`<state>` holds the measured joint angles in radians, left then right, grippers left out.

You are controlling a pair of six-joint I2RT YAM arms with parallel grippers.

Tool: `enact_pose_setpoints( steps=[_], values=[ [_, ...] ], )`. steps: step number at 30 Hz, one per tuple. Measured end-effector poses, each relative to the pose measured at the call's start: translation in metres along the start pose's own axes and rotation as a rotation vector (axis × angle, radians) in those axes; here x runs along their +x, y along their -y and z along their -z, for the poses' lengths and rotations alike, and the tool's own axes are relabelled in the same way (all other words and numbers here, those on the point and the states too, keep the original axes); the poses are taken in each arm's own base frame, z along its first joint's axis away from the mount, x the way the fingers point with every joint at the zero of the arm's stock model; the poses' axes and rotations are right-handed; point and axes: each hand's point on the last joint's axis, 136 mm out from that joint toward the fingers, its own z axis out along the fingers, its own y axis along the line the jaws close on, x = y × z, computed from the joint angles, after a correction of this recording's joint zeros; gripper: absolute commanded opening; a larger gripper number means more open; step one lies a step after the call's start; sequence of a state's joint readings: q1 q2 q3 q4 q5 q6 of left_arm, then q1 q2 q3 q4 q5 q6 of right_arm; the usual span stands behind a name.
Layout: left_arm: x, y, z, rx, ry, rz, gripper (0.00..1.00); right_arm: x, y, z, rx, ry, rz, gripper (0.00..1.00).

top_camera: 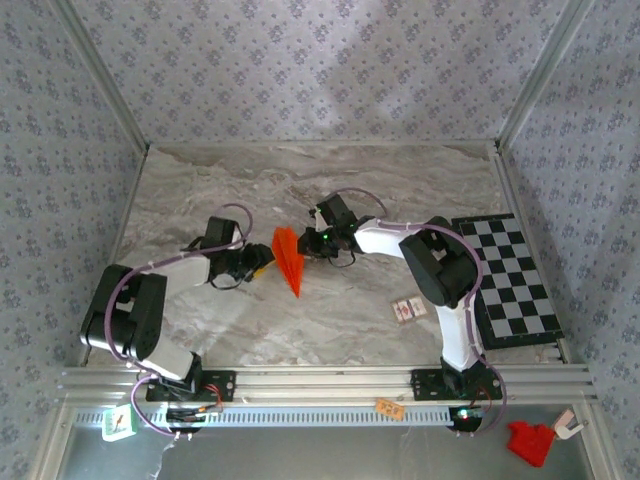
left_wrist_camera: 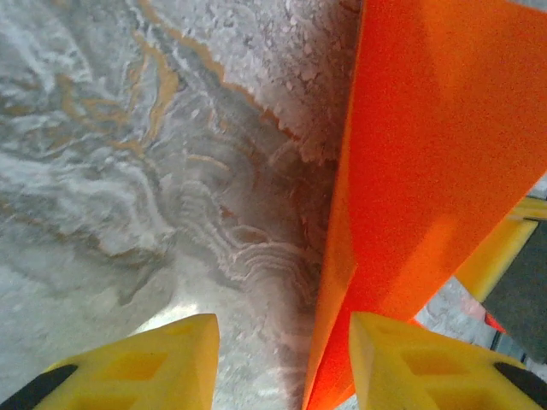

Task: Fold a paper plane with a square sheet of paper (pick it up from the middle)
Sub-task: Turn over the paper plane at the center of the table, then move the paper plane to the top-center of the table.

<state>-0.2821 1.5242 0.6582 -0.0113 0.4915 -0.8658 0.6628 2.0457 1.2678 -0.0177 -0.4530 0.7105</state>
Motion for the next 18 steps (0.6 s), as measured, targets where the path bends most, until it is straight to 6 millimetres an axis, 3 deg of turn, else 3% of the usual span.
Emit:
enact_pose_setpoints(
  steps=[6, 18],
  values=[
    [-0.009, 0.010, -0.008, 0.030, -0.003, -0.012, 0.32, 0.000, 0.000, 0.000, -0.003, -0.002, -0.001, 0.13],
    [-0.016, 0.017, -0.015, 0.043, -0.016, -0.027, 0.00, -0.001, 0.002, 0.001, -0.004, 0.000, -0.010, 0.10]
  ],
)
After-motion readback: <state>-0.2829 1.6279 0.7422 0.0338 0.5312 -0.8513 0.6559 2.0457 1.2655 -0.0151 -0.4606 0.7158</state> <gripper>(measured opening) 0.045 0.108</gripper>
